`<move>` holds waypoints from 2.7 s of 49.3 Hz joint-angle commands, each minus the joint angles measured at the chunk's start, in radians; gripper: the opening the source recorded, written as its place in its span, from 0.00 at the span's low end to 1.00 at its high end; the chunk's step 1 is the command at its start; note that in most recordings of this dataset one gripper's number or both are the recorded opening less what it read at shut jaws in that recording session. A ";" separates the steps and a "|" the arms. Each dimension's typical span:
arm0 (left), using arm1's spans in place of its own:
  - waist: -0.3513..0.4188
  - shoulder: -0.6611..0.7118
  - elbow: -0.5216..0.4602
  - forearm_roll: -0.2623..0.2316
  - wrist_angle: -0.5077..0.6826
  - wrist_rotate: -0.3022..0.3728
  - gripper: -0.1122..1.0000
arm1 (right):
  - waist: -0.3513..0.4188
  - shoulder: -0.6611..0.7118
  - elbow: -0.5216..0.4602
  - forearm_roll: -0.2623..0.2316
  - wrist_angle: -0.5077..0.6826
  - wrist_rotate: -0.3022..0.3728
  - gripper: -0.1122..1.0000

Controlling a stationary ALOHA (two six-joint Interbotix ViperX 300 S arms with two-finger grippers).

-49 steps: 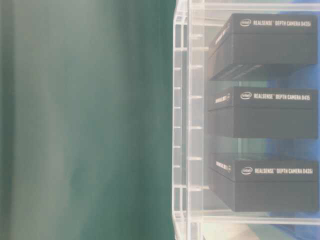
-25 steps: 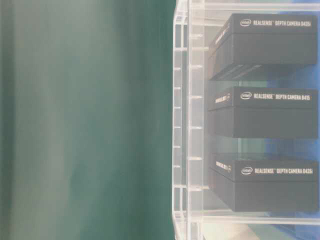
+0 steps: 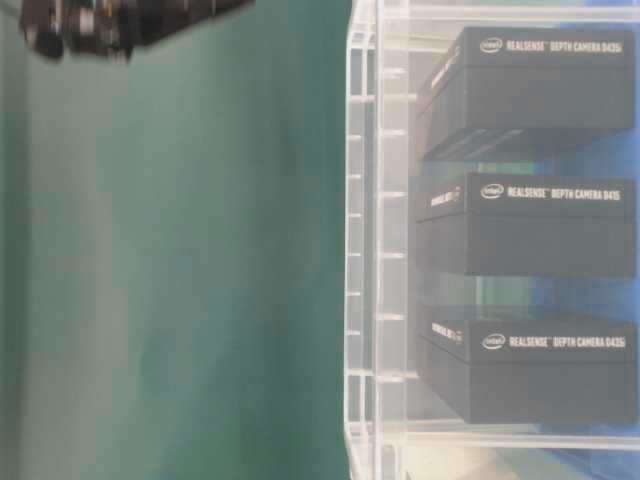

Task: Take the box out of the case with the right arm.
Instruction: 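Move the open right gripper above the middle black box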

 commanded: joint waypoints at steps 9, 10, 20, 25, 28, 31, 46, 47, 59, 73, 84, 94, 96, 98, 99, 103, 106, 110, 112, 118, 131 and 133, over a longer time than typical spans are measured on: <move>-0.003 0.003 -0.028 0.003 0.021 0.000 0.12 | 0.046 0.181 -0.235 -0.006 -0.031 0.017 0.95; -0.003 0.003 -0.028 0.003 0.023 0.002 0.12 | 0.052 0.204 -0.258 -0.006 -0.031 0.017 0.95; -0.005 -0.002 -0.026 0.003 0.032 0.002 0.12 | 0.081 0.333 -0.405 -0.006 -0.044 0.018 0.95; -0.003 -0.003 -0.026 0.003 0.038 0.002 0.12 | 0.087 0.385 -0.462 -0.003 -0.058 0.017 0.95; -0.003 -0.003 -0.026 0.003 0.041 0.002 0.12 | 0.091 0.410 -0.491 -0.002 -0.061 0.018 0.95; -0.003 -0.003 -0.026 0.005 0.044 0.002 0.12 | 0.092 0.426 -0.512 -0.002 -0.063 0.017 0.95; -0.003 -0.005 -0.025 0.003 0.046 0.003 0.12 | 0.094 0.454 -0.548 0.002 -0.060 0.018 0.95; -0.003 -0.005 -0.026 0.005 0.044 0.002 0.12 | 0.095 0.456 -0.548 0.002 -0.060 0.018 0.95; -0.003 -0.005 -0.026 0.003 0.046 0.002 0.12 | 0.095 0.457 -0.548 0.002 -0.060 0.018 0.95; -0.003 -0.005 -0.026 0.003 0.044 0.002 0.12 | 0.095 0.460 -0.548 0.002 -0.058 0.017 0.95; -0.003 -0.005 -0.025 0.003 0.046 -0.002 0.12 | 0.095 0.460 -0.548 0.002 -0.057 0.015 0.95; -0.003 -0.005 -0.026 0.003 0.046 -0.002 0.12 | 0.095 0.460 -0.548 0.002 -0.057 0.014 0.95; -0.003 -0.005 -0.025 0.005 0.046 -0.002 0.12 | 0.097 0.460 -0.546 0.002 -0.057 0.014 0.95; -0.003 -0.005 -0.026 0.003 0.046 -0.002 0.12 | 0.097 0.460 -0.546 0.002 -0.057 0.014 0.95; -0.003 -0.005 -0.025 0.003 0.046 -0.002 0.12 | 0.097 0.460 -0.546 0.002 -0.057 0.014 0.95; -0.003 -0.005 -0.026 0.005 0.046 -0.002 0.12 | 0.097 0.460 -0.545 0.000 -0.057 0.014 0.95; -0.003 -0.005 -0.025 0.005 0.046 -0.002 0.12 | 0.097 0.460 -0.546 0.000 -0.057 0.015 0.95; -0.003 -0.005 -0.026 0.003 0.046 -0.002 0.12 | 0.097 0.460 -0.546 0.000 -0.057 0.015 0.95; -0.003 -0.005 -0.025 0.003 0.046 -0.002 0.12 | 0.097 0.460 -0.546 0.002 -0.057 0.015 0.95; -0.003 -0.005 -0.025 0.003 0.046 0.000 0.12 | 0.098 0.460 -0.545 0.000 -0.057 0.017 0.95; -0.003 -0.005 -0.025 0.003 0.046 -0.002 0.12 | 0.100 0.460 -0.545 0.000 -0.057 0.017 0.95; -0.003 -0.005 -0.026 0.003 0.046 -0.003 0.12 | 0.100 0.460 -0.545 0.000 -0.057 0.017 0.95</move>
